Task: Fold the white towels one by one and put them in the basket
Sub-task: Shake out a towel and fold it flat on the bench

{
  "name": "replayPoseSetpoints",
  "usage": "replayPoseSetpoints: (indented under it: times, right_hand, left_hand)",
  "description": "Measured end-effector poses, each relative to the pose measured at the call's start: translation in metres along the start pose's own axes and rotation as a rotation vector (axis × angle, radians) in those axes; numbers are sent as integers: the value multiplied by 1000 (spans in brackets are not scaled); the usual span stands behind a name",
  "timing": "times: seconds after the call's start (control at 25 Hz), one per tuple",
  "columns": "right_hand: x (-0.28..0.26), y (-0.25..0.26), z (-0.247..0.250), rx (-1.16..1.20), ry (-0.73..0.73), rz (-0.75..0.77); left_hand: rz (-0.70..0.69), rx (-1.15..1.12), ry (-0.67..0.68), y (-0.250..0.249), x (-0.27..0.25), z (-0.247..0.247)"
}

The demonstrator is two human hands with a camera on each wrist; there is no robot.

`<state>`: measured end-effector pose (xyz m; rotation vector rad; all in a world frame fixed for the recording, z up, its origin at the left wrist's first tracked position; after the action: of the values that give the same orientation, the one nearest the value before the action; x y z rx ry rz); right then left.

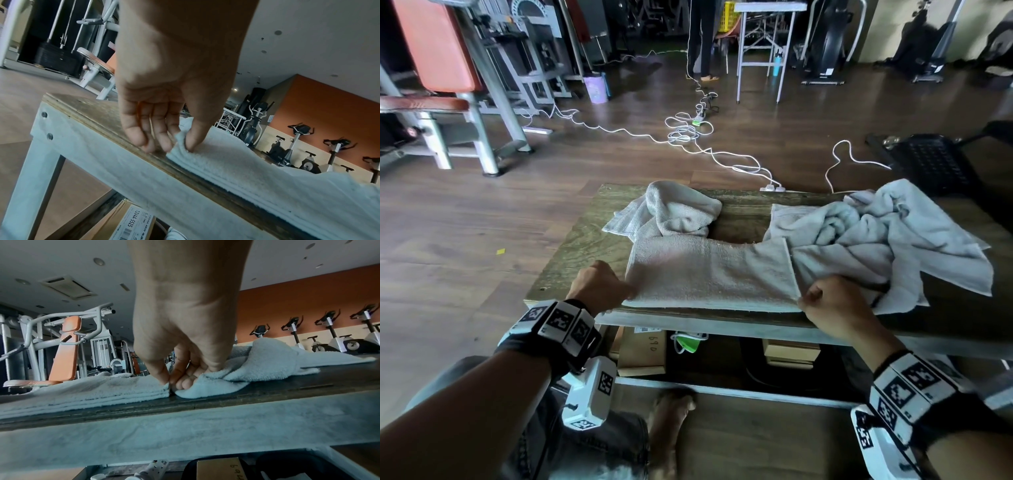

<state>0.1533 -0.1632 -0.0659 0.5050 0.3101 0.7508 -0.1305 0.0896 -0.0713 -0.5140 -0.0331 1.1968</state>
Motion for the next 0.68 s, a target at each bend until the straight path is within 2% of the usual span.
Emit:
replayPoseSetpoints:
  times: [0.08, 0.16, 0.2, 0.28, 0.36, 0.48, 0.52, 0.6, 0.68]
  right_hand:
    - [-1, 2, -1, -12, -42, 20]
    - [1, 13, -5, -62, -200, 185]
    - [4, 22, -11, -82, -243, 297]
    - [13, 40, -34, -106, -162, 458]
    - [20, 45, -64, -223, -41, 492]
    - [21, 40, -93, -345, -17, 396]
    - [24, 45, -95, -337, -33, 360]
    - [38, 64, -93, -244, -79, 350]
    - [52, 76, -97, -142, -79, 391]
  left_hand:
    - [-4, 90, -17, -2, 5, -2]
    - [-128, 225, -167, -18, 6, -7]
    - [-235, 224, -219, -32, 6, -12]
    - [-485, 150, -237, -70, 0, -25]
    - [-600, 190, -135, -94, -4, -47]
    - [-574, 342, -29, -95, 1, -81]
    - [-556, 375, -53, -94, 4, -87]
    - [-555, 380, -216, -104, 9, -87]
    - [-578, 360, -247, -116, 15, -87]
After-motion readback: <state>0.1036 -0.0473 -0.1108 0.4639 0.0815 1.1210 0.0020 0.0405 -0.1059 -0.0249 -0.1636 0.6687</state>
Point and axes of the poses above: each hand's wrist, its own x-axis towards the middle knuckle, its own z-axis out of the back of the hand, y = z × x, the point moved 2 cm from there along x, towards the middle knuckle, and after that the axes turned 8 degrees about x, right-handed, at the moved point
